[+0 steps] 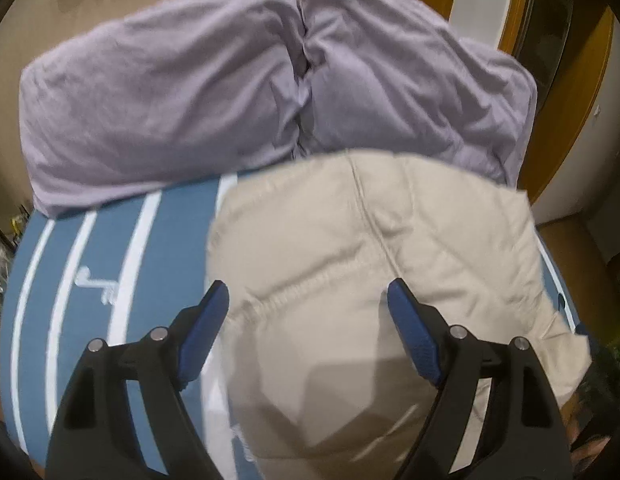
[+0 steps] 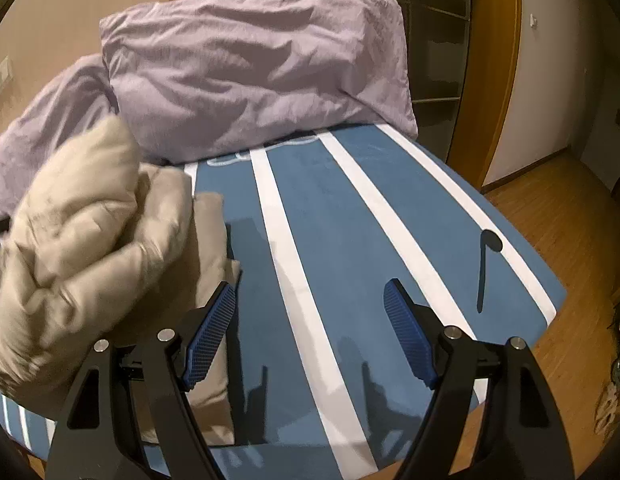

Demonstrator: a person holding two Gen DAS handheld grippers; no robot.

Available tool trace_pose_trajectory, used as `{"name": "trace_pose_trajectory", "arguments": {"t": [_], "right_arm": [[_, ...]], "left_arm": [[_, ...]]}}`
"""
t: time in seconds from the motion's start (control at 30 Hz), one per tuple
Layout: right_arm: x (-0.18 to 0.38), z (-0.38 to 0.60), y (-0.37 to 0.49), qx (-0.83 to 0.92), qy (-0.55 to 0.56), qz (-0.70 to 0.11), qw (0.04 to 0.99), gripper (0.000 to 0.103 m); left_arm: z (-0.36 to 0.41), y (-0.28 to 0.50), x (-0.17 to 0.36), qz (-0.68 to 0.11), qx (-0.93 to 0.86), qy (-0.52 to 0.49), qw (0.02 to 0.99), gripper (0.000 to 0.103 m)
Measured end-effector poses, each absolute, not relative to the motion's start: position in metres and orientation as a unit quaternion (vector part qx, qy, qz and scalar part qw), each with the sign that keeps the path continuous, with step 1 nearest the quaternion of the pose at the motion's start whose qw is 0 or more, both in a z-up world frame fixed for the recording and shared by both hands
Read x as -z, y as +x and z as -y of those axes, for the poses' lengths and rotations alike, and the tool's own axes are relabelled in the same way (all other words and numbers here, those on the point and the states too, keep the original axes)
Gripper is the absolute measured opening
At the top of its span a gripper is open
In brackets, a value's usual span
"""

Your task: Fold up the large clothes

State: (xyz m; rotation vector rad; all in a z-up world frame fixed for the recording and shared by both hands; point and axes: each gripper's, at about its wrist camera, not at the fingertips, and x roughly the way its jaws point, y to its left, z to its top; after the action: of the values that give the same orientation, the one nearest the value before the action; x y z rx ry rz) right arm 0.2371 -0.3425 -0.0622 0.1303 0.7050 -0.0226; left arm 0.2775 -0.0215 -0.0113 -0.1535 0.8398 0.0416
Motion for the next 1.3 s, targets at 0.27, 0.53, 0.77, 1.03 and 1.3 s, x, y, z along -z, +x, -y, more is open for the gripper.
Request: {"name": "trace_pose_trajectory", "arguments": {"t": [0.27,0.53,0.77,1.03,1.3], "right_arm": [[0.018,0.334,0.233,-0.045,0.095,-0.301,0.948,0.064],[0.015,0.288,0.233,-0.129,0.077,-0.306,0.94,0.034],[0.032,0.265,0.231,-0.149,0.059,-0.321,0.933,0.031],[0.06,0.256,0.246,-0.132,0.045,-0.353,0.925,0.027],[0.092,0.254,0.26,-0.127,0.051,-0.377,0.916,0.027]], "left_arm": [[0.051,0.285,0.035,-0.416,-0.009,-0.076,0.906,0.081],[0.07,0.29,0.044,-0.417,-0.003,-0.053,0.908,0.081],[0.06,0.29,0.047,-0.411,-0.008,-0.062,0.909,0.084],[0.056,0.292,0.05,-0.406,-0.01,-0.064,0.912,0.085],[0.06,0.294,0.052,-0.401,-0.012,-0.047,0.915,0.085]]}}
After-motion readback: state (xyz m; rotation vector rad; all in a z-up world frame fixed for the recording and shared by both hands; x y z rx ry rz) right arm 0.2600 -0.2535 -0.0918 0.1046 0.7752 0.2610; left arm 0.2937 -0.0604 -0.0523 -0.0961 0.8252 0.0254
